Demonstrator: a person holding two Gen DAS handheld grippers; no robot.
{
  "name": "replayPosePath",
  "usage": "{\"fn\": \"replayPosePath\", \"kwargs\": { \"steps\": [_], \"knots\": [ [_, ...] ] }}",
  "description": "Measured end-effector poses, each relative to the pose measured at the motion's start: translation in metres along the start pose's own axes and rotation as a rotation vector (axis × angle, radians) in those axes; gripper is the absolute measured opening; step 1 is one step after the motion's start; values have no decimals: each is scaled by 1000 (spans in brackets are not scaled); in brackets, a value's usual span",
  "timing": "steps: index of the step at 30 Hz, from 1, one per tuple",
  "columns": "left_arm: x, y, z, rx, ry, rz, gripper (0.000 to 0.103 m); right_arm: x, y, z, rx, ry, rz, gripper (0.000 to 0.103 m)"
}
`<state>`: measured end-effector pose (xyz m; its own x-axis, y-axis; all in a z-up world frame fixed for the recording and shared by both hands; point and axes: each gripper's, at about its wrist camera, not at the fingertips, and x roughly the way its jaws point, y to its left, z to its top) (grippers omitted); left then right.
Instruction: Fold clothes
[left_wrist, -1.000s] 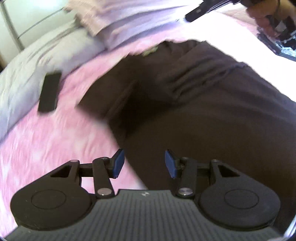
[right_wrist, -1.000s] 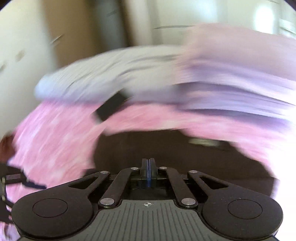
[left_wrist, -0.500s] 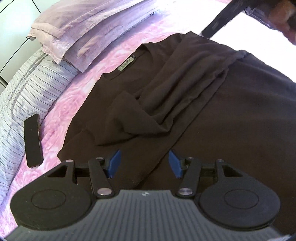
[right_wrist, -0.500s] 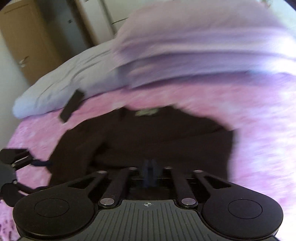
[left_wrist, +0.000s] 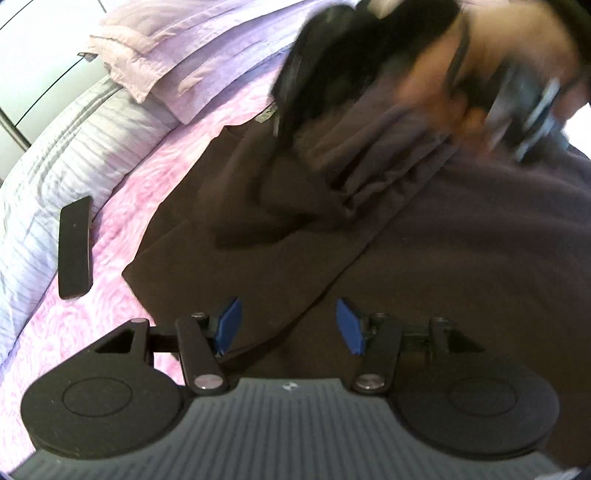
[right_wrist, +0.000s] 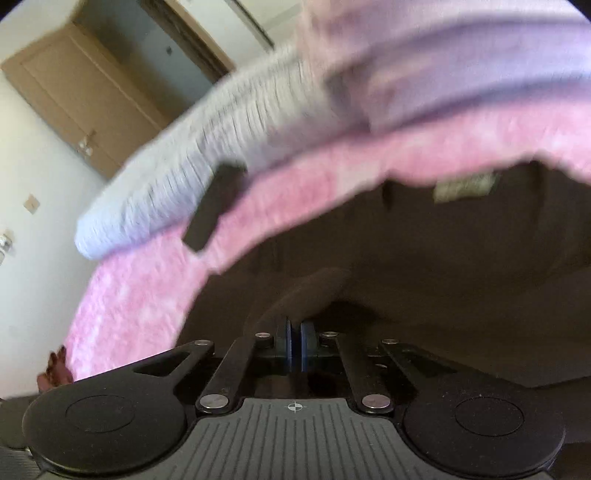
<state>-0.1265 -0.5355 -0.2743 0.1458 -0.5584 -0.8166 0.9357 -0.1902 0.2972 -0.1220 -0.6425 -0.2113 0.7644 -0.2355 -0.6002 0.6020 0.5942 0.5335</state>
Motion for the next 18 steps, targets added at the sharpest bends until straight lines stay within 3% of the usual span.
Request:
{"fn": "replayPosePath", "kwargs": {
  "steps": [2, 5, 11, 15, 18],
  "knots": [
    [4, -12, 17, 40, -26, -15, 53, -50, -8, 9, -31, -80, -62, 3],
    [10, -31, 43, 99, -65, -37, 53, -143, -36, 20, -78, -209, -239, 3],
    [22, -68, 94, 219, -142, -82, 53, -301, -111, 24, -218, -391, -824, 3],
    [36, -101, 125, 295, -171, -124, 53, -341, -167, 5, -209, -378, -1079, 4],
    [53, -129, 136, 346, -154, -165, 52, -332, -197, -22, -122, -287, -1110, 4]
  ]
}}
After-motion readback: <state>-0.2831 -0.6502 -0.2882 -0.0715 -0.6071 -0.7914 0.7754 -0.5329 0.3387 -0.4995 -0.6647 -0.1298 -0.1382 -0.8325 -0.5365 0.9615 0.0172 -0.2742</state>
